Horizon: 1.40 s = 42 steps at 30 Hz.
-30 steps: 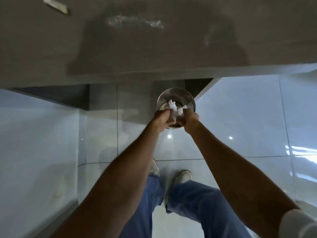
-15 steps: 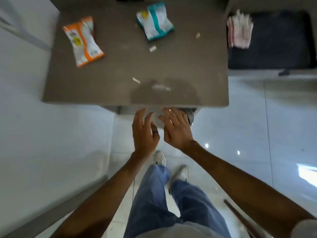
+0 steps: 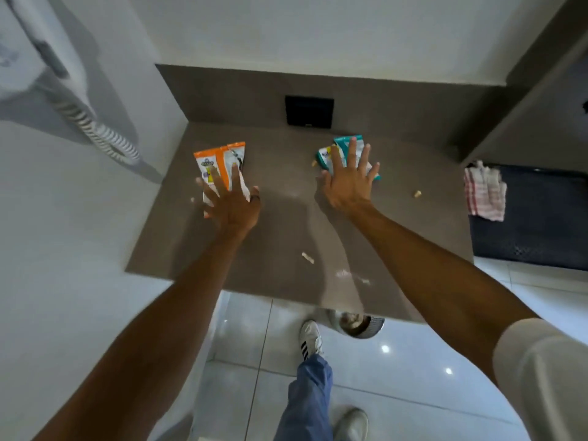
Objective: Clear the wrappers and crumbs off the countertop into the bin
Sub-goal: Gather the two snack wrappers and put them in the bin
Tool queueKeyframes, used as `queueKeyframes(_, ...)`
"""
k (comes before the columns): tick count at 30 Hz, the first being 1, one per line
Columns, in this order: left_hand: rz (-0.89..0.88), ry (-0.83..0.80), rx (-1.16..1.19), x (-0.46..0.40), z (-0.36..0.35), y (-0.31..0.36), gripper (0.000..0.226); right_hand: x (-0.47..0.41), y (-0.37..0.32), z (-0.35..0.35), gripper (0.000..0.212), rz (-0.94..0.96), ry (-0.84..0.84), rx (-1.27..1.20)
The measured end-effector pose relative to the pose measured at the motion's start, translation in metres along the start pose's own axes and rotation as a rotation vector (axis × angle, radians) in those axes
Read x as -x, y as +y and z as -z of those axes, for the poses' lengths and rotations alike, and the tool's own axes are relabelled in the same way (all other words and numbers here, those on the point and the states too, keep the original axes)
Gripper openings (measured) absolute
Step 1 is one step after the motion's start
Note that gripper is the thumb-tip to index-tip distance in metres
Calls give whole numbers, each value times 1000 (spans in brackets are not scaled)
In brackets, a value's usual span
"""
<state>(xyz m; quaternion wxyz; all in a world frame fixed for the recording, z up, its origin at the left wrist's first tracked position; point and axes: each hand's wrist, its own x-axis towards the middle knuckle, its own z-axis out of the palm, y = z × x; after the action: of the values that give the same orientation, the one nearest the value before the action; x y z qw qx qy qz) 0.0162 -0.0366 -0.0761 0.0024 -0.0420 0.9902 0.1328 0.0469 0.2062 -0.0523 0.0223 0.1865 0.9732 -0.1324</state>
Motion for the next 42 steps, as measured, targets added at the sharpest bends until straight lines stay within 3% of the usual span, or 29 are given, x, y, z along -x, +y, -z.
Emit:
queueKeyframes(3, 101, -140, 86, -46, -15, -5, 78, -43, -5, -11, 66, -165, -173, 15)
queueKeyframes(6, 92, -221, 48, -57, -34, -7, 68, -57, -3, -21, 50, -136, -180, 170)
queueKeyframes(10, 38, -155, 28, -53, -40, -10, 75, -60, 6, -15, 27, -77, -82, 145)
queueKeyframes(13, 49, -15, 365, -46, -28, -9, 66, -46, 14, -2, 33, -62, 38, 65)
queueKeyframes(16, 63, 195, 656, -23, -1, 1, 61, -9, 14, 15, 57, -50, 180, -97)
queueKeyframes(18, 36, 248, 766, 9, 20, 11, 64, 31, 12, 31, 71, -45, 233, -273)
queueKeyframes(22, -89, 316, 905, 110, 52, 28, 51, 123, 5, 45, 56, 17, 305, -533)
queueKeyframes(26, -200, 176, 952, 233, 54, 33, 44, 238, 9, 34, 38, 145, 381, -774)
queueKeyframes(30, -114, -59, 1005, 355, 16, 15, 28, 345, 45, -16, 17, 159, 219, -757)
queueKeyframes(33, 7, -361, 947, 419, -30, -3, 36, 396, 81, -67, 13, -15, 89, -724)
queueKeyframes(35, 113, -561, 935, 429, -64, -4, 28, 402, 103, -98, 18, -182, -4, -698)
queueKeyframes(37, 200, -683, 931, 418, -104, 8, 19, 386, 125, -130, 21, -385, -79, -727)
queueKeyframes(40, 338, -846, 965, 383, -172, 31, 24, 341, 154, -182, 22, -575, -188, -693)
queueKeyframes(42, 412, -895, 992, 353, -227, 45, 27, 303, 177, -225, 32, -696, -175, -668)
